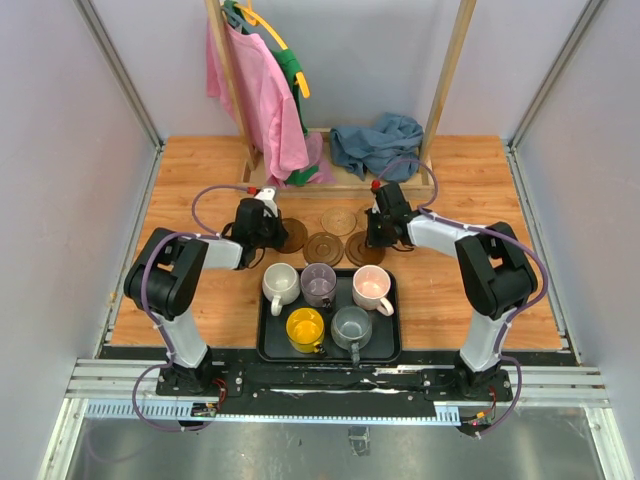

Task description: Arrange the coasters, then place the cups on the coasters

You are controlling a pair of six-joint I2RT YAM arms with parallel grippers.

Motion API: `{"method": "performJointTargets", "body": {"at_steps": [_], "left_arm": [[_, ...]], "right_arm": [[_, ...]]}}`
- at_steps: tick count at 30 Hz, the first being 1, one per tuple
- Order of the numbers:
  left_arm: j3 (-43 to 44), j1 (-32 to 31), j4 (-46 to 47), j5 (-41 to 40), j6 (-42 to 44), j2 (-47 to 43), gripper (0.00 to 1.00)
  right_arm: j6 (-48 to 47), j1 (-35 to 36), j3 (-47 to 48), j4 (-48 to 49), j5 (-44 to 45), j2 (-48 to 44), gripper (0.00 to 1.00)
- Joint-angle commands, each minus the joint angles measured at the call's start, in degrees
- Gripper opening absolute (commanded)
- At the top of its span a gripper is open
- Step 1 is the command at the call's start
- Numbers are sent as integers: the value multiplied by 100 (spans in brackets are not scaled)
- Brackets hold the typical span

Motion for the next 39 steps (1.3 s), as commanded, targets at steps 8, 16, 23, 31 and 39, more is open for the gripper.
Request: {"method": "performJointTargets", "body": {"at_steps": [8, 16, 23, 31, 39], "left_arm": [[490, -32, -937, -585, -328, 204, 0], [697, 344, -1170, -675, -683, 180, 1], [1142, 807, -1367, -622, -735, 280, 1], [1977, 1078, -1596, -612, -659, 738, 1], [2292, 1153, -1501, -204, -504, 949, 1]], "right_arm": [[210, -509, 18, -1153, 1438, -53, 1], [322, -1267, -26, -1526, 1765, -271, 1], [141, -1893, 419, -1556, 1629, -93, 1], [-34, -2066, 1414, -1630, 1685, 623, 1], [-238, -2092, 1980, -1605, 1230, 806, 1]]}}
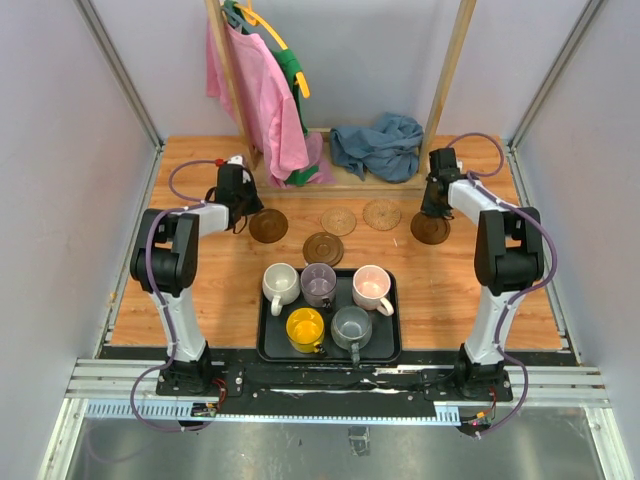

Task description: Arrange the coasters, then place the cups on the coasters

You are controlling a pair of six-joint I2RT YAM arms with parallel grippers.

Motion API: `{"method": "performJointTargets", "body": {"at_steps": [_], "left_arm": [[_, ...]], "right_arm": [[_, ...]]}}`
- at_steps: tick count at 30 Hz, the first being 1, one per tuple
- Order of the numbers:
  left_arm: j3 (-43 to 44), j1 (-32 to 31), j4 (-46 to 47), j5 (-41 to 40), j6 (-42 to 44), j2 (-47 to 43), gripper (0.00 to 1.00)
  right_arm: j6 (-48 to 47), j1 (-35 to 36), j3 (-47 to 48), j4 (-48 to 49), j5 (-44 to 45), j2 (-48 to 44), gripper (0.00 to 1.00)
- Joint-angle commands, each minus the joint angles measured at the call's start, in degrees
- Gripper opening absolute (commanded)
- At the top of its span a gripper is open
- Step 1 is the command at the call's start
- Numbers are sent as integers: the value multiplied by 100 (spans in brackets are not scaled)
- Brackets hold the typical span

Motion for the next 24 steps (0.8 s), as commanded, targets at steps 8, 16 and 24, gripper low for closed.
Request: {"method": "performJointTargets", "body": {"at_steps": [8, 16, 24], "left_arm": [[-661, 28, 568, 666, 369, -1139, 1], [-1620, -177, 584, 673, 330, -1769, 1], [-1864, -378, 464, 763, 198, -1743, 1]], "right_arm": [[-638, 294, -297, 219, -180, -1151, 4], [-1055, 1335, -811, 414, -752, -1639, 19], [-1051, 2259, -500, 444, -1539, -1013, 1]]}}
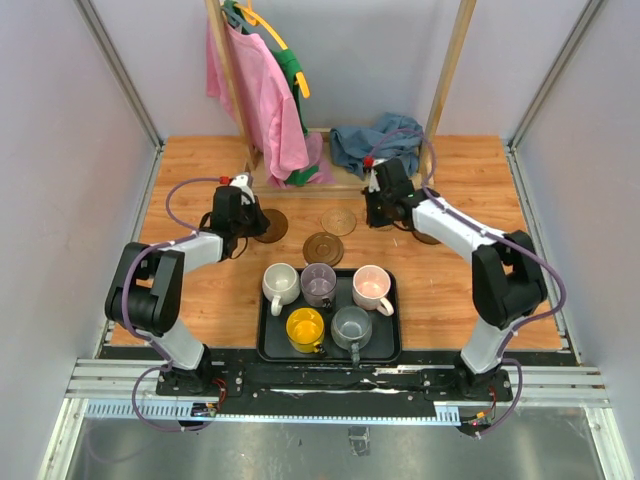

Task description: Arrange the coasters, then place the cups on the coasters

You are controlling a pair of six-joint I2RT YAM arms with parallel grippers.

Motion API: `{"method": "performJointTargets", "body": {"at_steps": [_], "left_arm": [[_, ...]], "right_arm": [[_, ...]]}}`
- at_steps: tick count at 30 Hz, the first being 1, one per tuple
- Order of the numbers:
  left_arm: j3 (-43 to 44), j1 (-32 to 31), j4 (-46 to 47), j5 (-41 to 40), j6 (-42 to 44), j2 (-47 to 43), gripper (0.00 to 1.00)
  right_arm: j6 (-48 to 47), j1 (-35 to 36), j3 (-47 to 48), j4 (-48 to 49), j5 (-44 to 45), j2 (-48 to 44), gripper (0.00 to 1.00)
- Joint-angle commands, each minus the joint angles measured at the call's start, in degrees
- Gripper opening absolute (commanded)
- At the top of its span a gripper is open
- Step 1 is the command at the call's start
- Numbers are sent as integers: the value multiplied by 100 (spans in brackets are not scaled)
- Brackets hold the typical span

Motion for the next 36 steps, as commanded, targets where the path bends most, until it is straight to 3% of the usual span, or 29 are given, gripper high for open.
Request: {"method": "performJointTargets", "body": {"at_steps": [1, 12, 26, 36], "left_arm": [[-11, -41, -43, 152, -46, 14, 1], [152, -106, -223, -41, -116, 447, 1], [637, -105, -550, -100, -248, 1088, 1], [854, 325, -684, -369, -350, 1323, 1]], "right_arm": [[-59, 359, 220, -27, -596, 452, 1], [-150, 1014, 998, -227, -1165, 1476, 1], [-162, 1087, 1788, -687, -1609, 2598, 1], [-313, 1091, 3363, -1071, -1887, 3634, 2]]}}
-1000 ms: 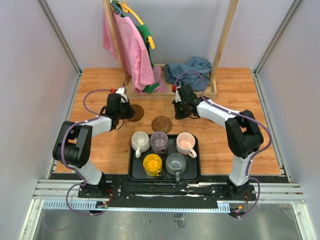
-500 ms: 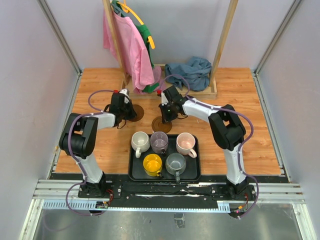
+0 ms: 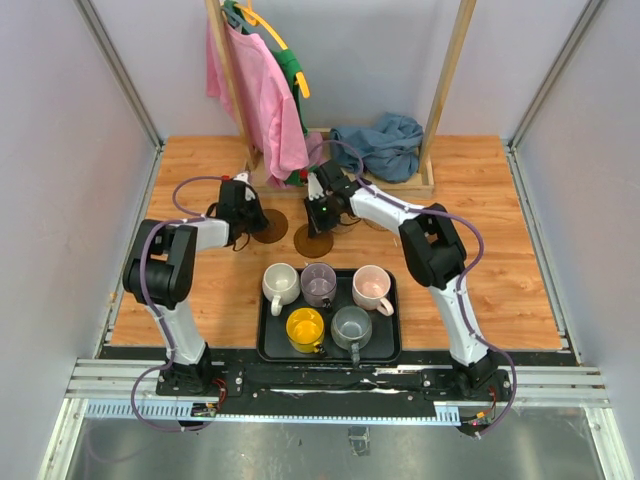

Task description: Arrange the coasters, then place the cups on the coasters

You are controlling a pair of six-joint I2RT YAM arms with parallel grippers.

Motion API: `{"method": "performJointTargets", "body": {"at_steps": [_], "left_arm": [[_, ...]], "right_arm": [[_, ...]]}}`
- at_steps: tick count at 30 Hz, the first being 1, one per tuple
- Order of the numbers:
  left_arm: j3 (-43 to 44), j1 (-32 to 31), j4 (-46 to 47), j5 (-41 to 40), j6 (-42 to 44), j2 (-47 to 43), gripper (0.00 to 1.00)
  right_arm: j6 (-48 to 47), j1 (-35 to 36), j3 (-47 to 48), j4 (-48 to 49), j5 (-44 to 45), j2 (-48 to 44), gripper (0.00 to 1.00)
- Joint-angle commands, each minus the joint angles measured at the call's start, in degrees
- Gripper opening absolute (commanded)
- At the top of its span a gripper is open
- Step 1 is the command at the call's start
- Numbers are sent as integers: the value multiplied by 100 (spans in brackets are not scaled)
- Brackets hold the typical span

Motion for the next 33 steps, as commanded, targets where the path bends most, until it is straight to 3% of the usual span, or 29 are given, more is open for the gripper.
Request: {"method": "performJointTargets", "body": {"at_steps": [1, 9, 21, 33], "left_arm": [[64, 294, -293, -199, -16, 152, 0], [593, 406, -476, -299, 48, 426, 1], [1084, 541, -575, -540, -38, 552, 1], [592, 451, -28, 130, -12, -391, 5]], "right_arm": [[-233, 62, 649, -379, 39, 593, 2], [-349, 15, 1592, -459, 652, 990, 2], [-415, -281, 1325, 116, 866, 314, 10], [-452, -307, -692, 876, 1783, -1523, 53]]}}
